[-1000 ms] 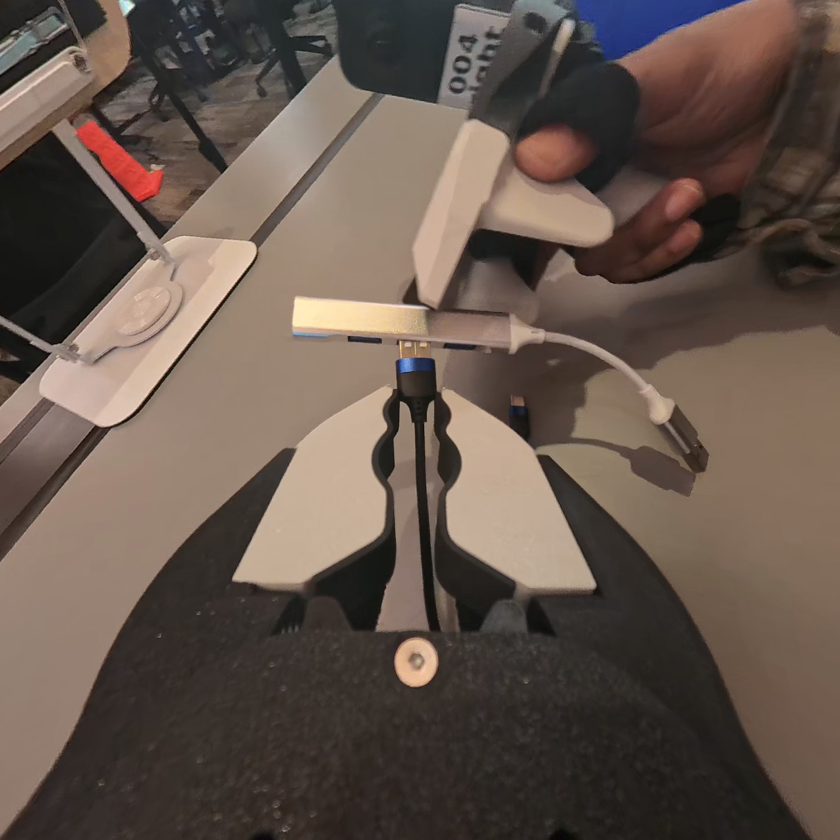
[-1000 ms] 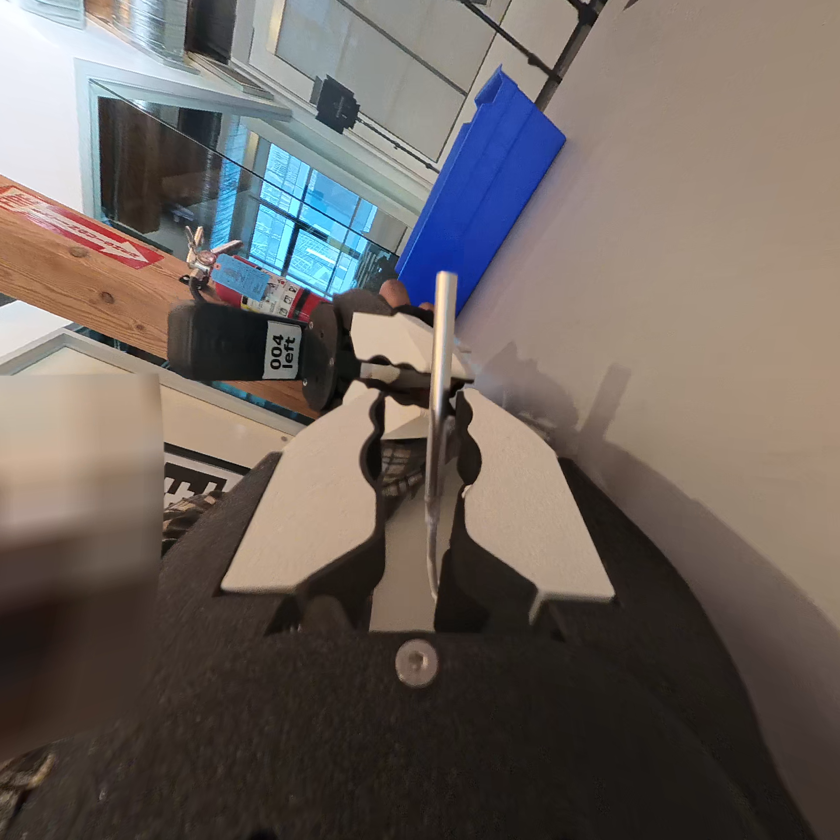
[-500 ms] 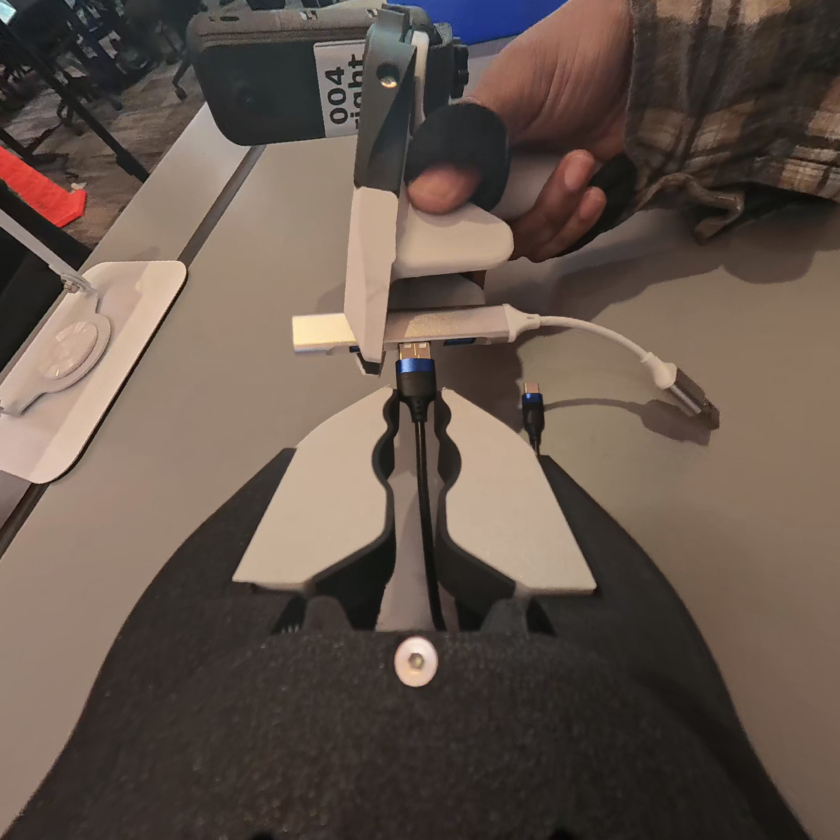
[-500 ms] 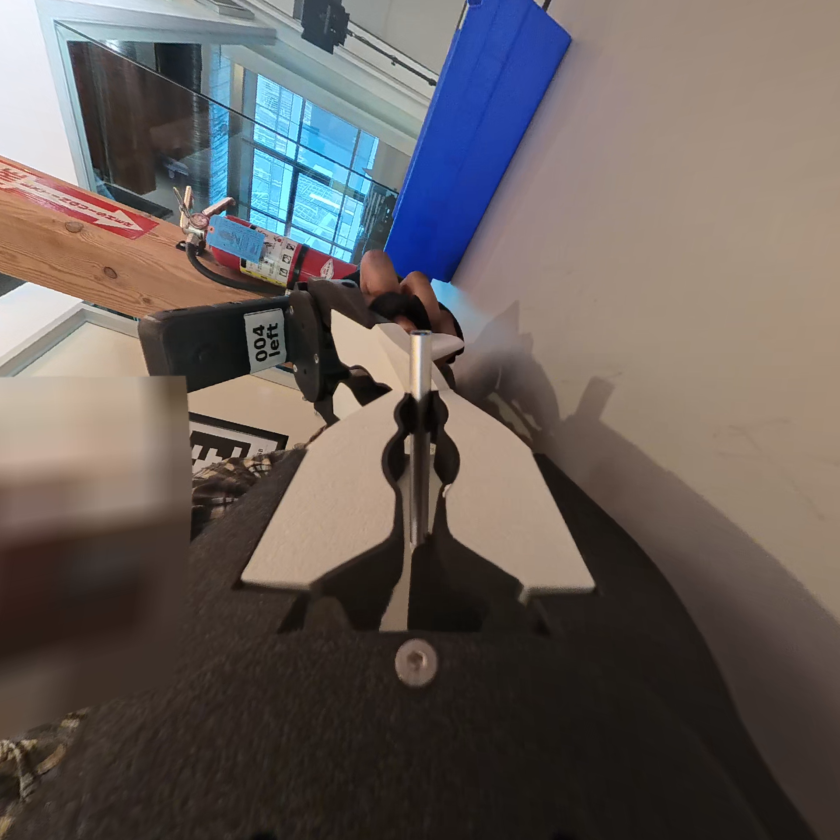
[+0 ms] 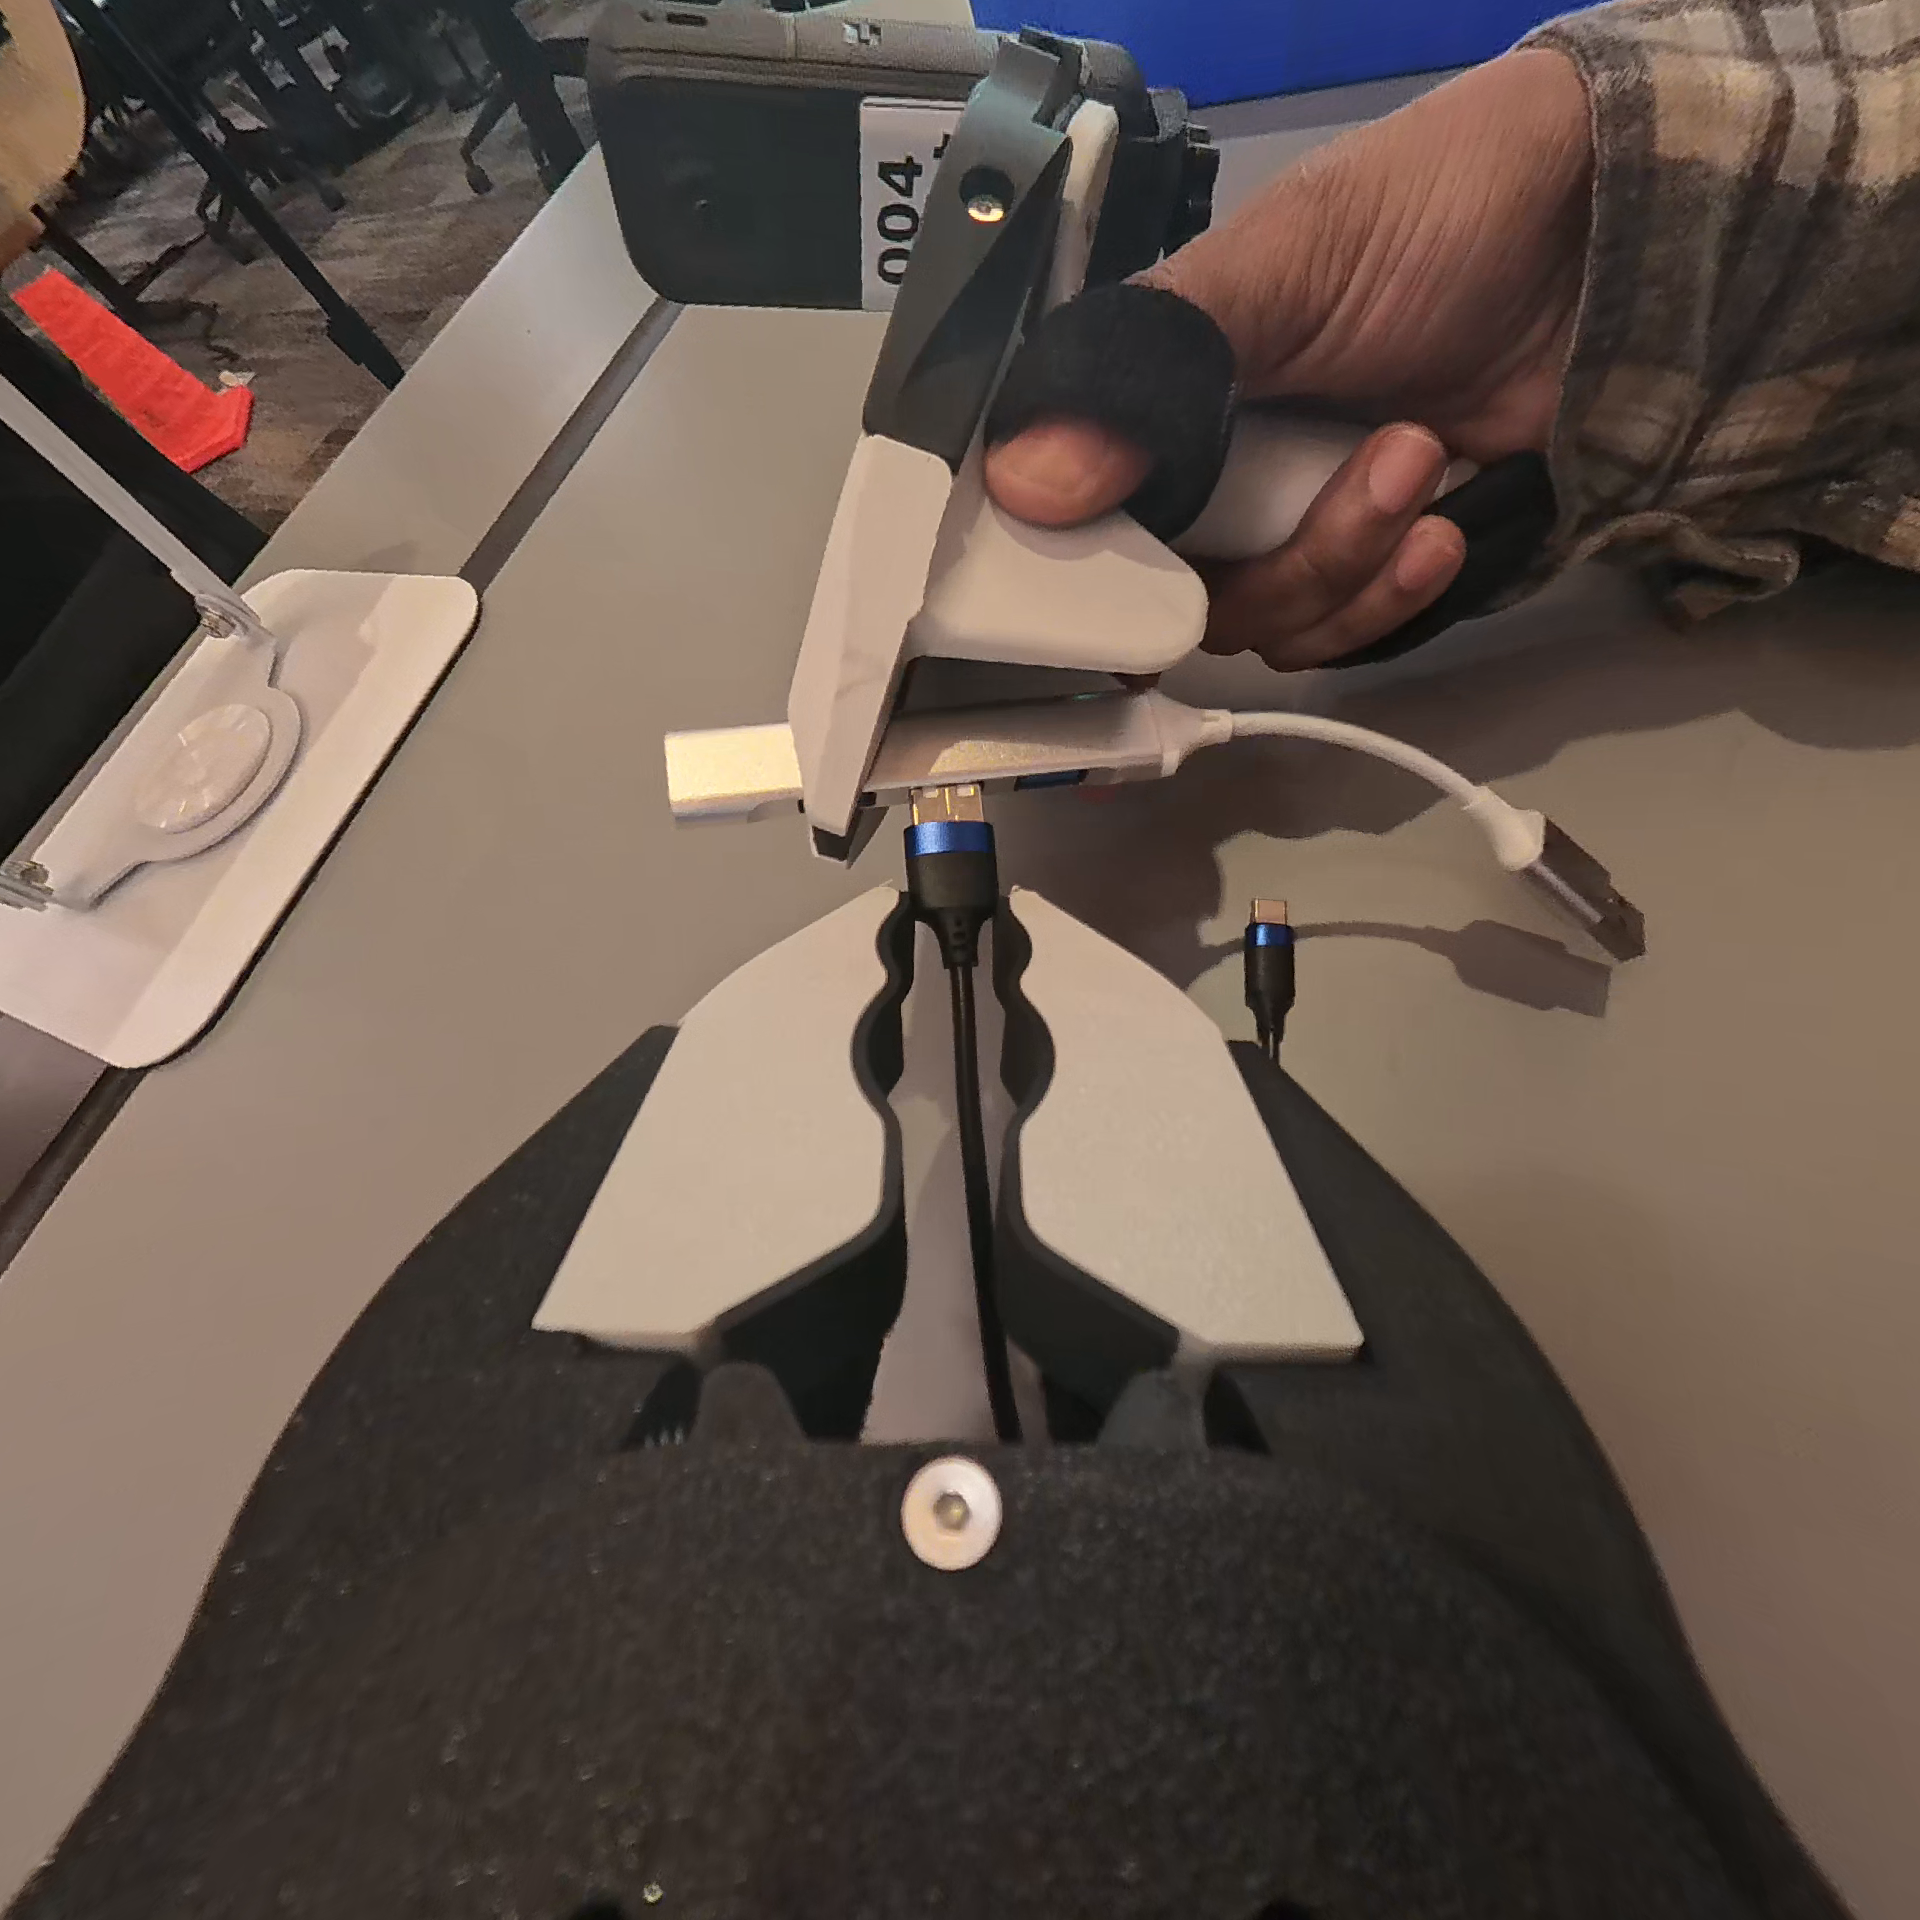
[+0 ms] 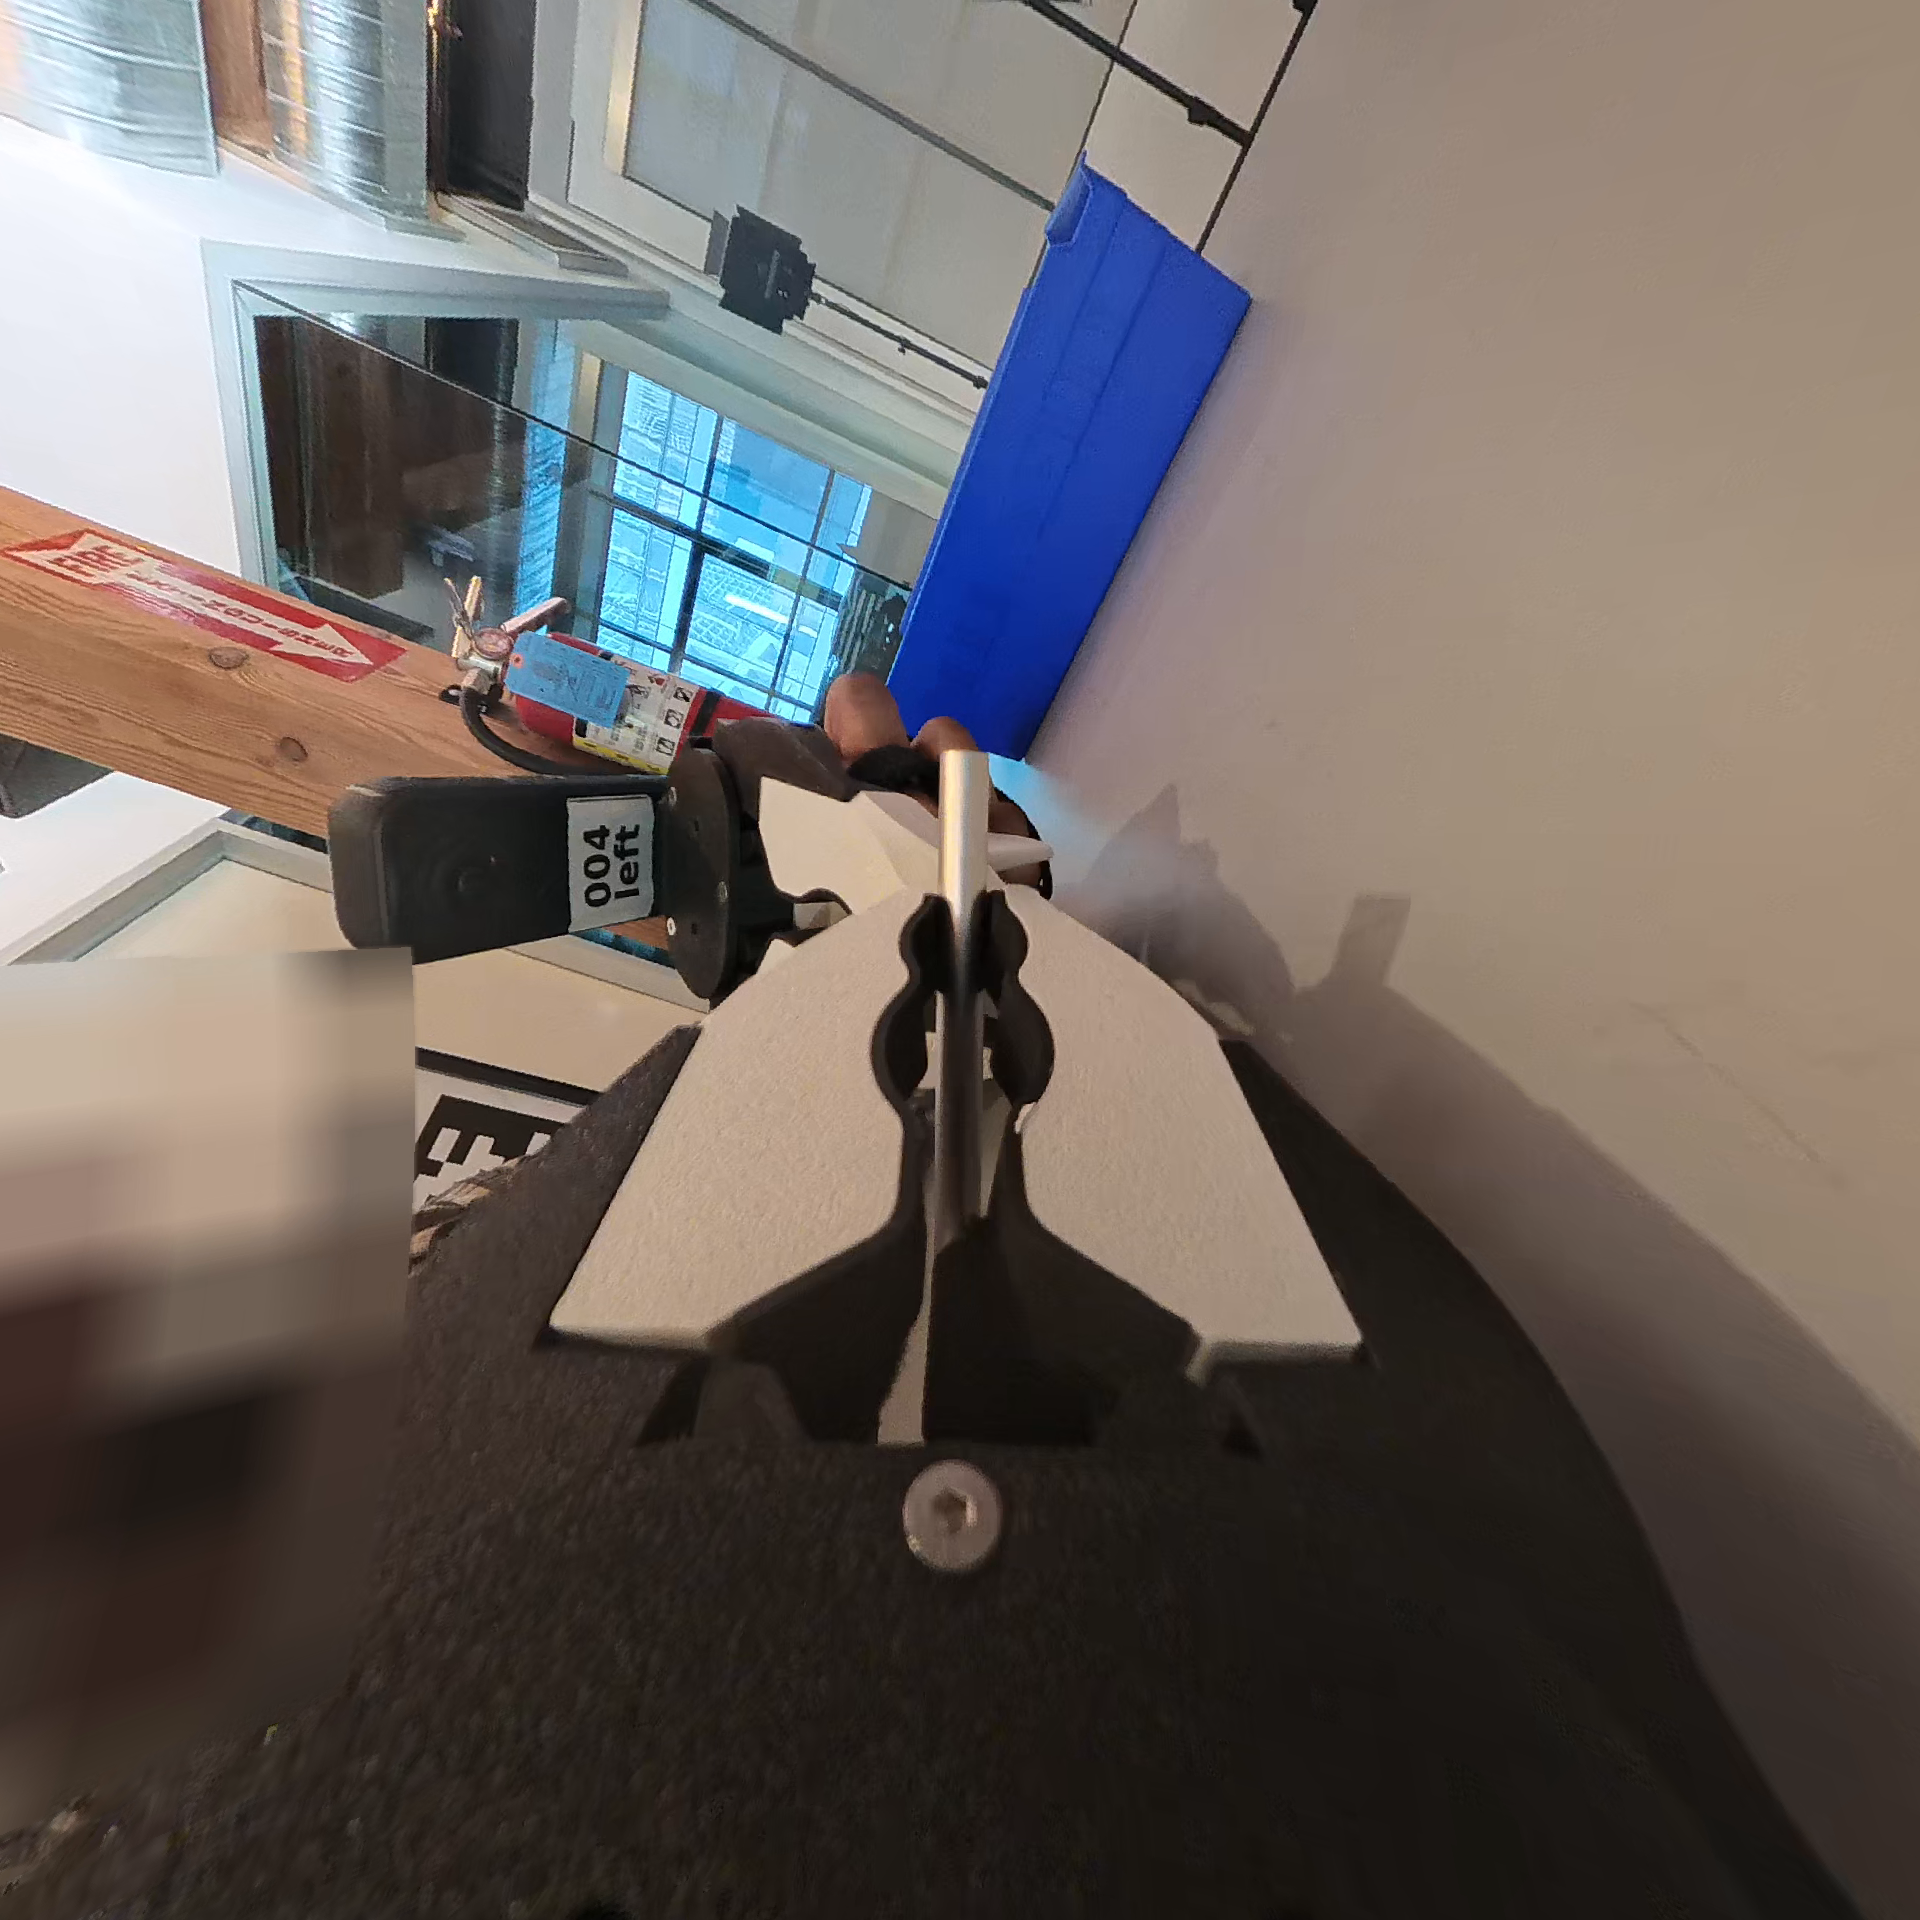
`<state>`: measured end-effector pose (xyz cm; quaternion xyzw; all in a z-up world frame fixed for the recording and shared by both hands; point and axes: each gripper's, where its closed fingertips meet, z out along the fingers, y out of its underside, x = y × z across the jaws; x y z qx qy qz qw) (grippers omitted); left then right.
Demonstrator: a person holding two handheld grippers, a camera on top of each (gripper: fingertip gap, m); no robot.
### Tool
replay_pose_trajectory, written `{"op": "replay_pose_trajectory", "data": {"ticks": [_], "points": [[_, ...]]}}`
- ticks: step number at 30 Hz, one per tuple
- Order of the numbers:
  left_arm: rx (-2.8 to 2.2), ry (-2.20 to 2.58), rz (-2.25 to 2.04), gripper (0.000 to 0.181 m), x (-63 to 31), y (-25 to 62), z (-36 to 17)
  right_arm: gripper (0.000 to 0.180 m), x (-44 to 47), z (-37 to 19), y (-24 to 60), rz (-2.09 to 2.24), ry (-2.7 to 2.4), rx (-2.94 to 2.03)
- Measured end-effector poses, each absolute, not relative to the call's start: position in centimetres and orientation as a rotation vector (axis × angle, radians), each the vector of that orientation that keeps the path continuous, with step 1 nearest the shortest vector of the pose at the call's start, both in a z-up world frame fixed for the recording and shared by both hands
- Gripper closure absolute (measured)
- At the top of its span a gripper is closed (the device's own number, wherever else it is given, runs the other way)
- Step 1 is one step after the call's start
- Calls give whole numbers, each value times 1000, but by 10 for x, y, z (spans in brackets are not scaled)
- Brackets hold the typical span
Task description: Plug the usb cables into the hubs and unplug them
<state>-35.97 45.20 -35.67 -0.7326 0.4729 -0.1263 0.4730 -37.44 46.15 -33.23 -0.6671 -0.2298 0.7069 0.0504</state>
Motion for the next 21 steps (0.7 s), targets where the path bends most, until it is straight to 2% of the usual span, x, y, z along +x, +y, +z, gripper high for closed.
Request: {"op": "replay_pose_trajectory", "data": {"ticks": [21], "points": [[-1803,1041,-319,167,-363,458,-348,173,-379,-321,471,2080,-646,-1919]]}}
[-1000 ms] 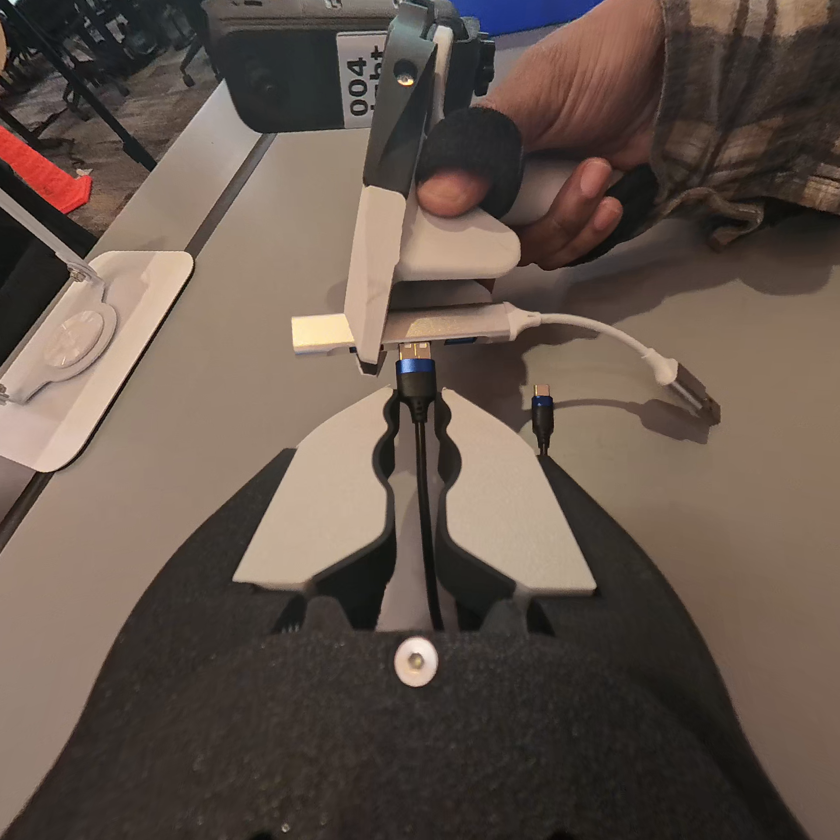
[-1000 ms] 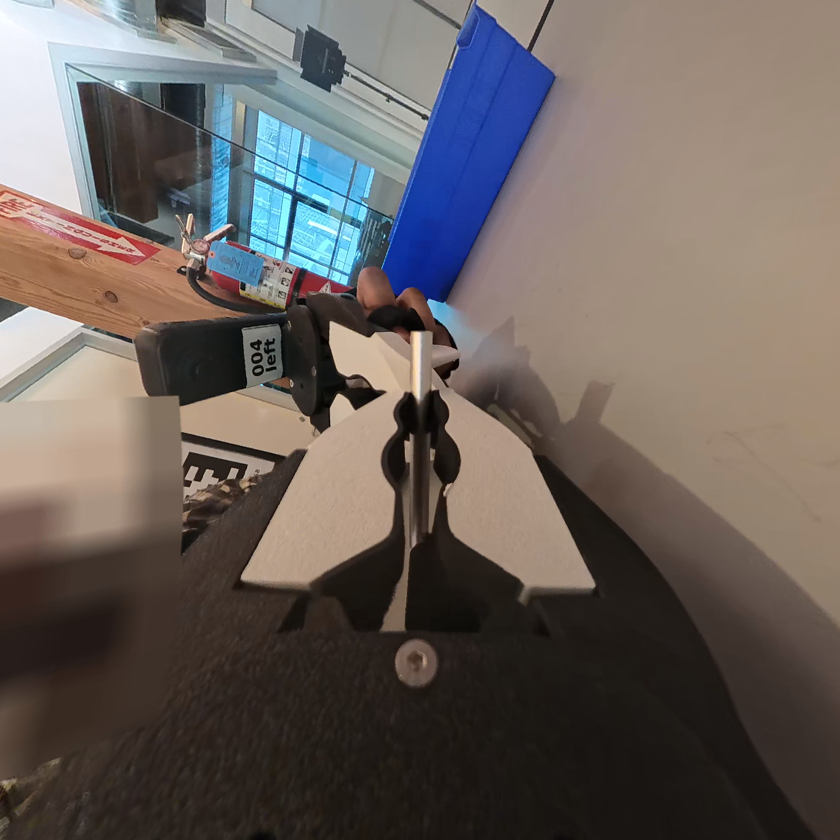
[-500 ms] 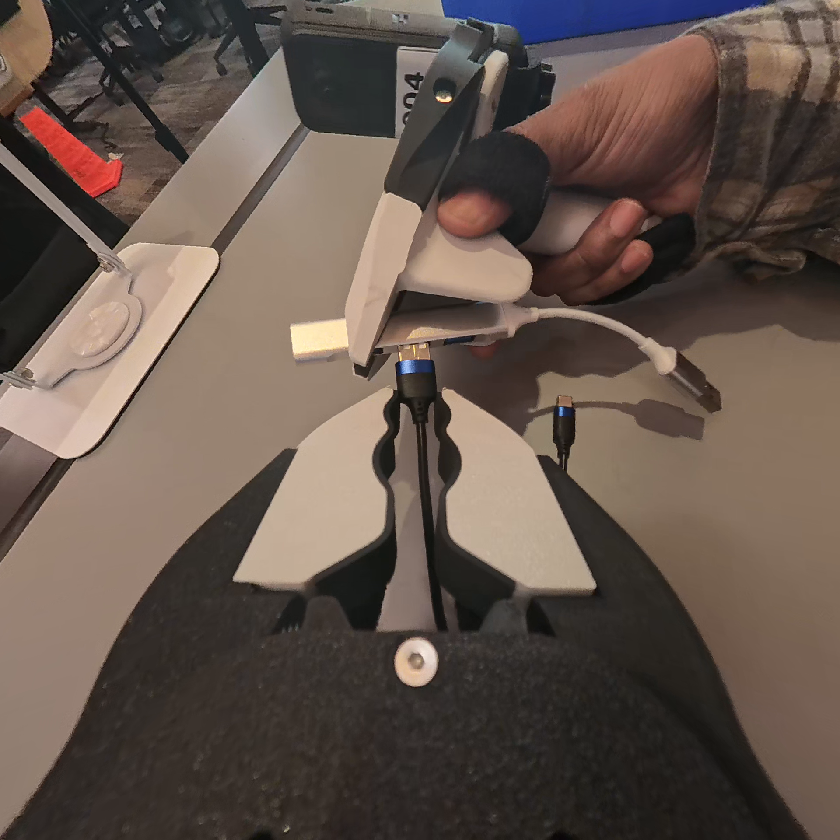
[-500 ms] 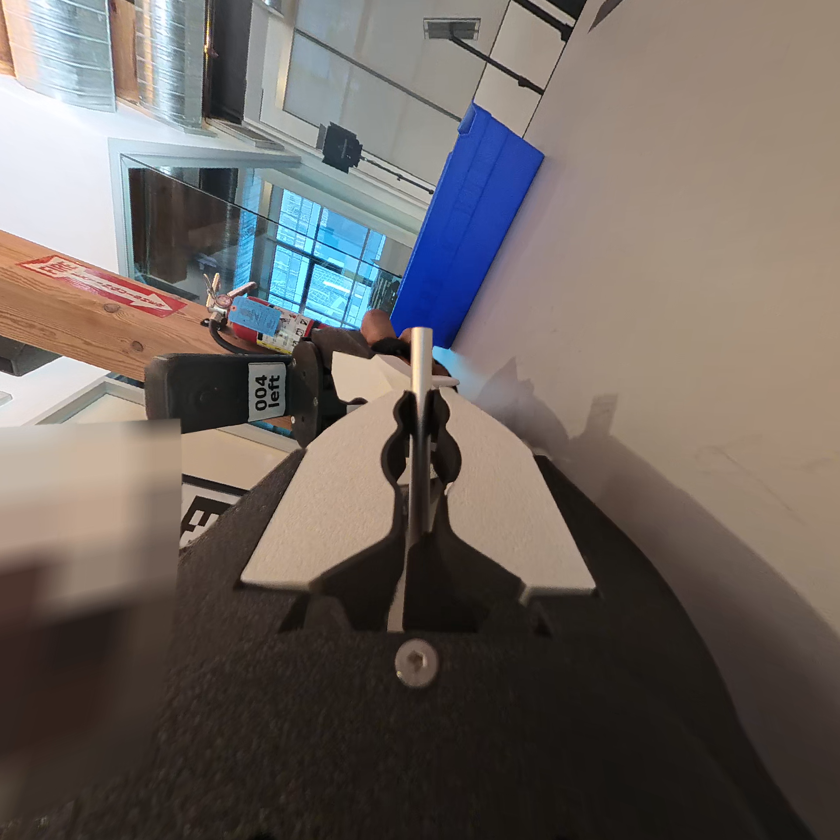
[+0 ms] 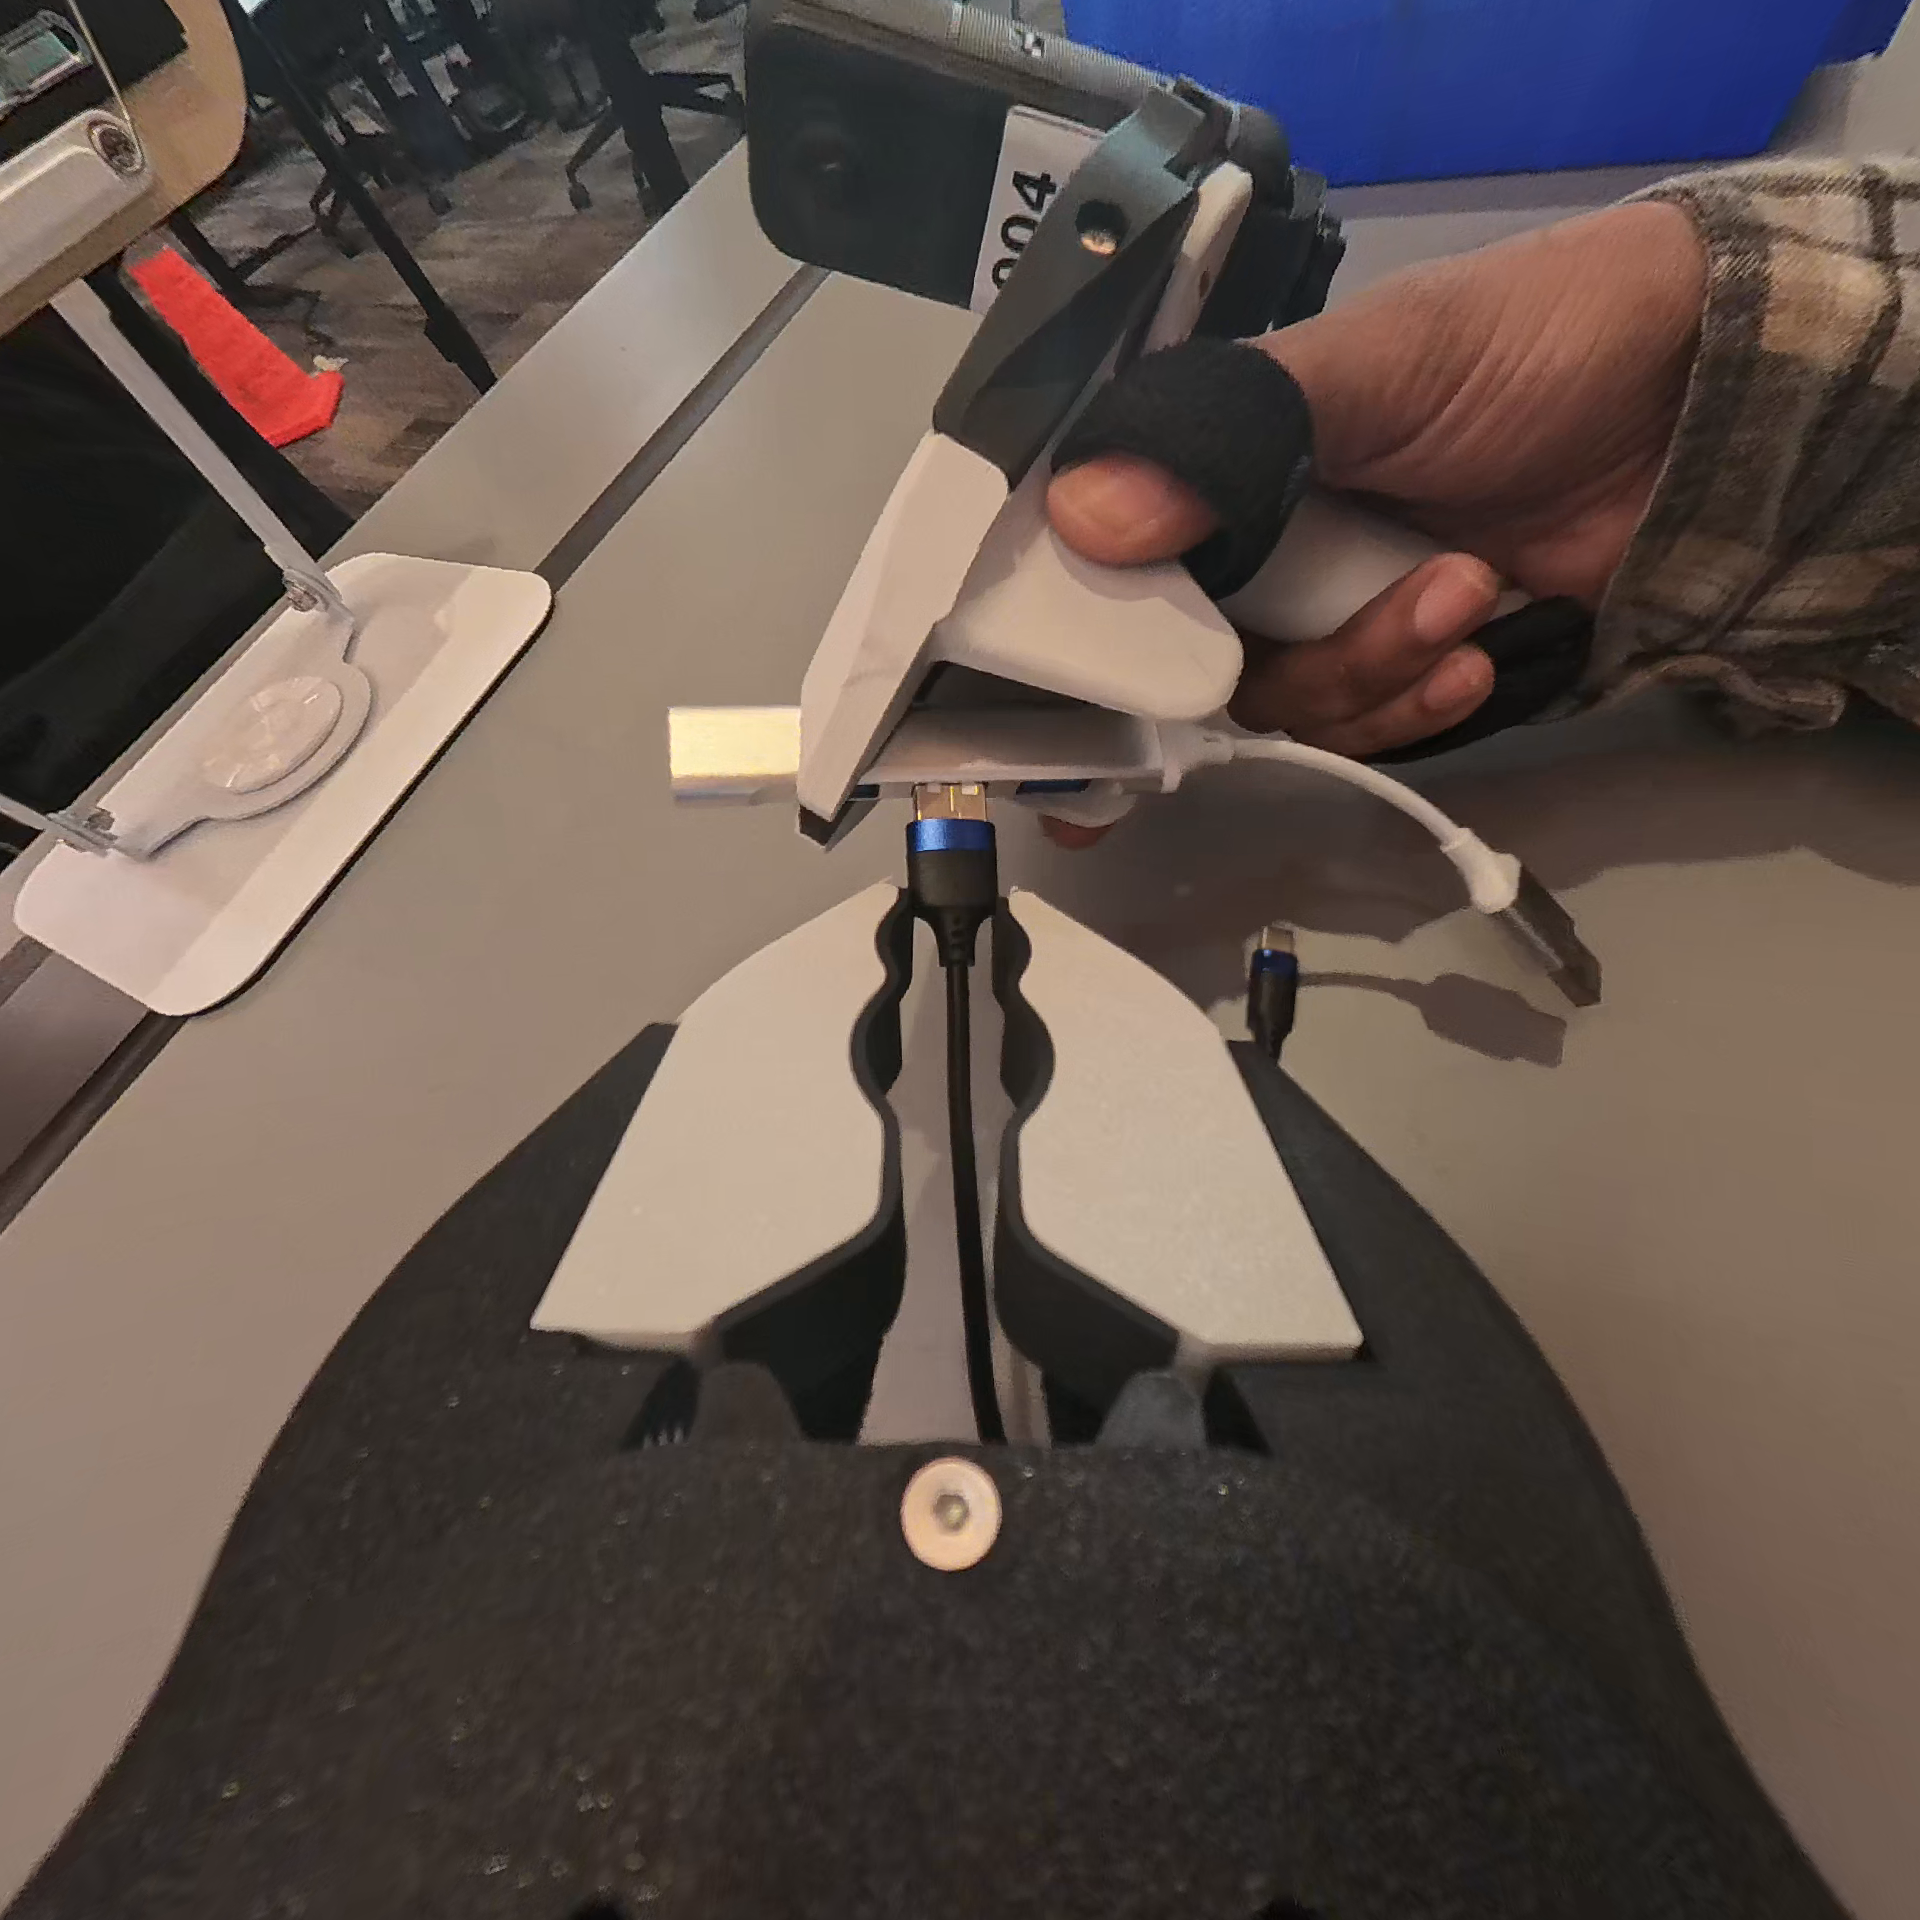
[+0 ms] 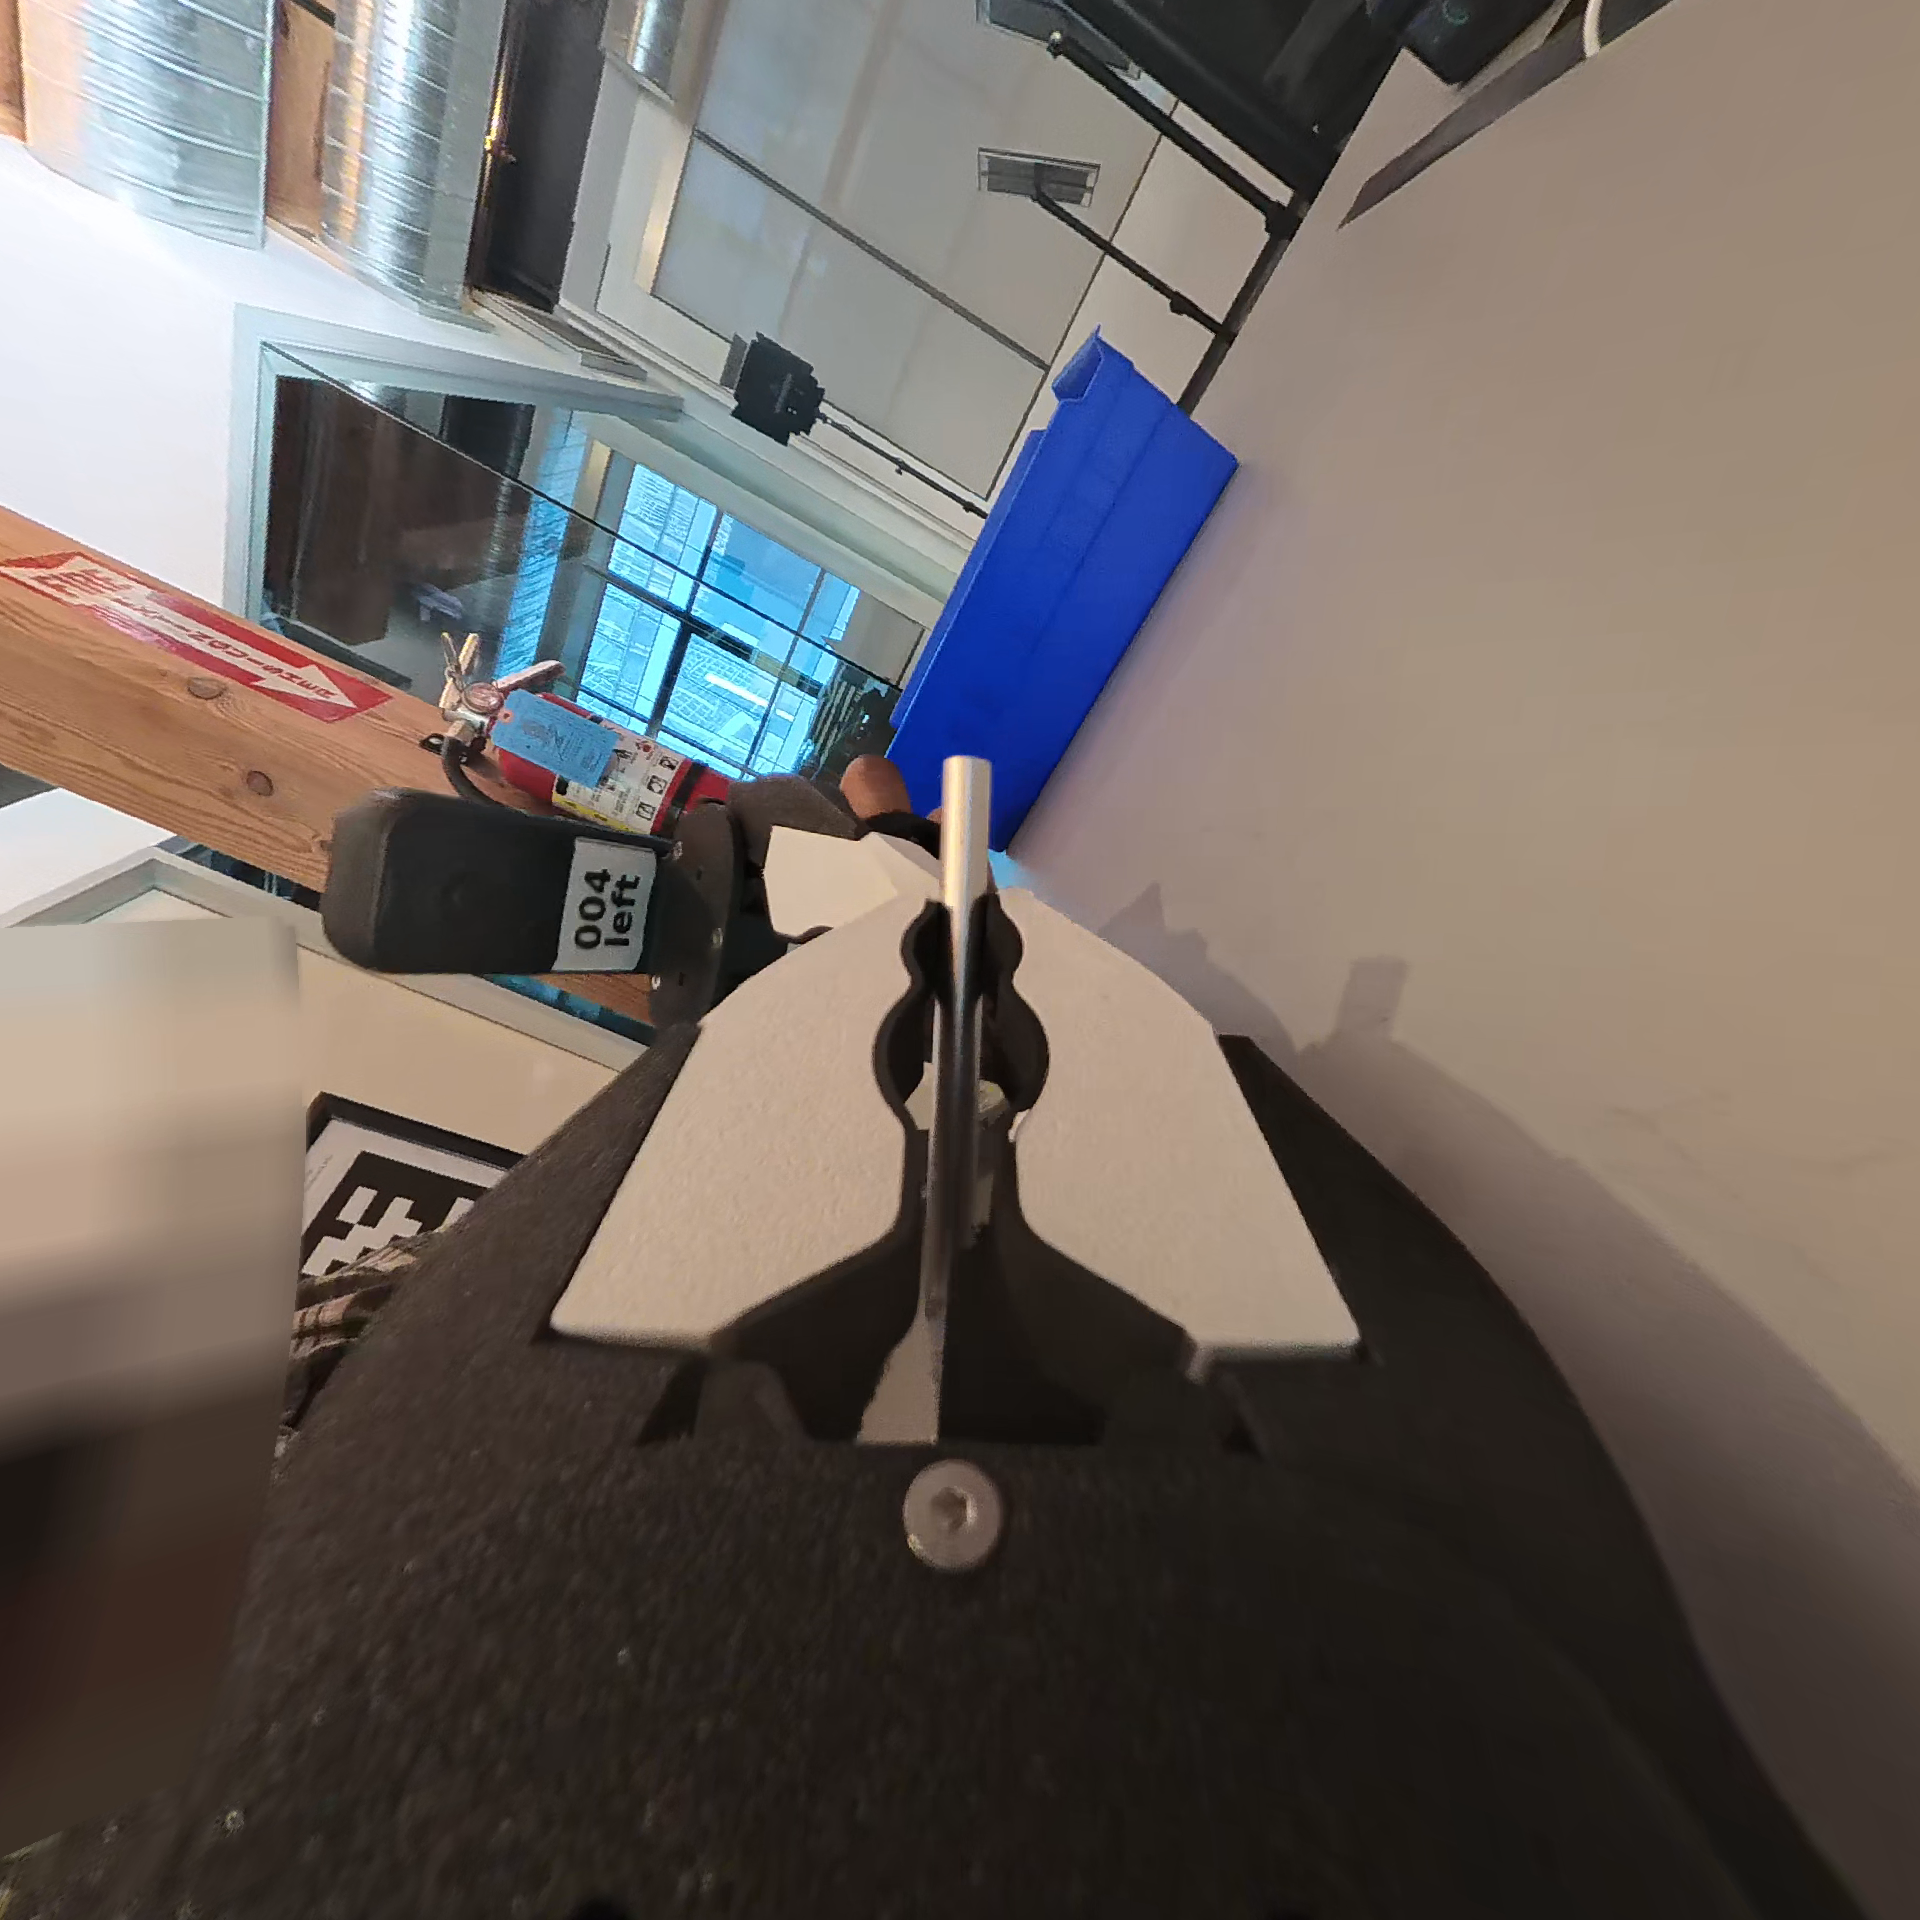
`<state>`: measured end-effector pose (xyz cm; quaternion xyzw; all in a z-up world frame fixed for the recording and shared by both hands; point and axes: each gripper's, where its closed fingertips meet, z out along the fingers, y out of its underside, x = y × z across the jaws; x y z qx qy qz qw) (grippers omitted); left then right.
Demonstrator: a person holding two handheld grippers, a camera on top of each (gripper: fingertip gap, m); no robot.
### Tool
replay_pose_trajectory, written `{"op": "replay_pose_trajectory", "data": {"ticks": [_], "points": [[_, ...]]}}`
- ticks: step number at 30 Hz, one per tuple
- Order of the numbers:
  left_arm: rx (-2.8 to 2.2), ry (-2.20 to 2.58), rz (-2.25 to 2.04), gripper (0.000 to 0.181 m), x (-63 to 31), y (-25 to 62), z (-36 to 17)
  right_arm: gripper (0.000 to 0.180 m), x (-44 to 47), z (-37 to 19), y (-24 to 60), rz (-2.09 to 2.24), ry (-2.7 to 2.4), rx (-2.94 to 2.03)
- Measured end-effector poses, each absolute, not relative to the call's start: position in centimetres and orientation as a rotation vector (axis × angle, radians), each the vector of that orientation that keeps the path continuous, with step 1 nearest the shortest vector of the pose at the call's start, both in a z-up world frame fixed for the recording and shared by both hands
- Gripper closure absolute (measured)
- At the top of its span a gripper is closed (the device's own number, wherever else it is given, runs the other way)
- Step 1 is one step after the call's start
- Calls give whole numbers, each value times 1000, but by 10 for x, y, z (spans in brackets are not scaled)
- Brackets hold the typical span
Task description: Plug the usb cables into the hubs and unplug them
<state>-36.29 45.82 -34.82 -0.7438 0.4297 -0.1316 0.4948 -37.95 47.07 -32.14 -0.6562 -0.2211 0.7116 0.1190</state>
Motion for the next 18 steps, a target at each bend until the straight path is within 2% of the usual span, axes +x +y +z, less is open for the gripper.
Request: {"op": "replay_pose_trajectory", "data": {"ticks": [10,18], "points": [[-1798,1041,-355,167,-365,453,-350,165,-364,-311,480,1962,-718,-1828],[-1763,1069,-374,167,-371,445,-347,164,-331,-320,470,1472,-1170,-1755]]}}
